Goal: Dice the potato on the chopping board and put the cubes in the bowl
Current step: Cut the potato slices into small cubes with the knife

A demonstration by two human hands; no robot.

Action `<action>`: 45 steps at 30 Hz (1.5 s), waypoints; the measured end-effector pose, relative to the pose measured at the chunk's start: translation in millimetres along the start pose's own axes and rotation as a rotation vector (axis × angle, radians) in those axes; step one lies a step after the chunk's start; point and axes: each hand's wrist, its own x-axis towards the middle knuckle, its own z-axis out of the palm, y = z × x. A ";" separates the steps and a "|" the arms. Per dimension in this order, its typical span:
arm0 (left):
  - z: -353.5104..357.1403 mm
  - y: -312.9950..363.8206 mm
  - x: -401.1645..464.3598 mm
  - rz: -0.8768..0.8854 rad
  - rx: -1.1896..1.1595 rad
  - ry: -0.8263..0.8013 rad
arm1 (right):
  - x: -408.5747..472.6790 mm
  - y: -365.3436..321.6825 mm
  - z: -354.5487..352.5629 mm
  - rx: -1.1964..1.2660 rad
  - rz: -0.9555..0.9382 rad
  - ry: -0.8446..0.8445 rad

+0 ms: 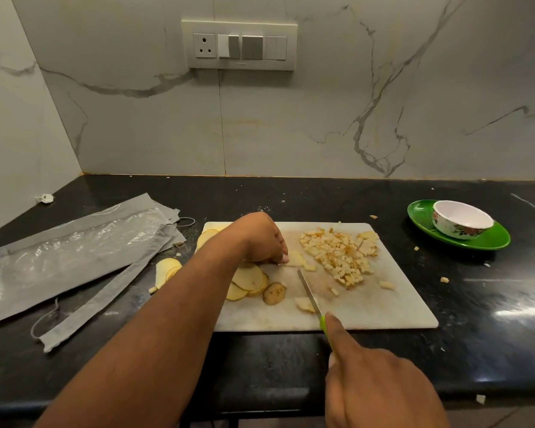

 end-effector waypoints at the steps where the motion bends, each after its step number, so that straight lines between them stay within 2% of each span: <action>1: -0.3 -1.5 -0.9 0.002 -0.016 -0.002 | -2.6 0.8 -1.8 -0.004 -0.011 0.031; 6: -0.4 -6.0 -3.0 0.000 -0.056 0.041 | 16.6 -3.0 -3.2 -0.027 -0.079 0.376; 8: 0.7 -6.4 0.2 -0.018 -0.034 0.082 | 35.4 -7.4 -1.1 -0.021 -0.123 0.433; 12: 5.5 -10.6 10.8 -0.065 0.028 0.083 | 57.0 -15.8 5.4 0.022 -0.172 0.408; 19: 8.6 -11.9 22.8 -0.061 0.151 0.086 | 37.1 -10.4 13.1 -0.031 -0.121 0.282; 23: 7.1 -11.6 18.1 -0.049 0.107 0.076 | 24.9 -4.9 11.9 -0.052 -0.078 0.210; 25: 4.6 -9.6 9.8 -0.019 0.104 0.053 | 23.4 -4.8 11.2 -0.063 -0.069 0.205; 30: -3.2 0.8 -14.8 -0.009 0.096 -0.140 | 23.2 -2.6 13.9 -0.023 -0.092 0.233; 36: 0.0 7.8 -16.7 -0.086 0.063 -0.145 | 22.5 2.3 19.4 0.020 -0.103 0.265; 45: 4.3 7.6 -9.1 -0.113 0.074 -0.156 | -4.9 6.8 13.6 -0.040 -0.044 0.059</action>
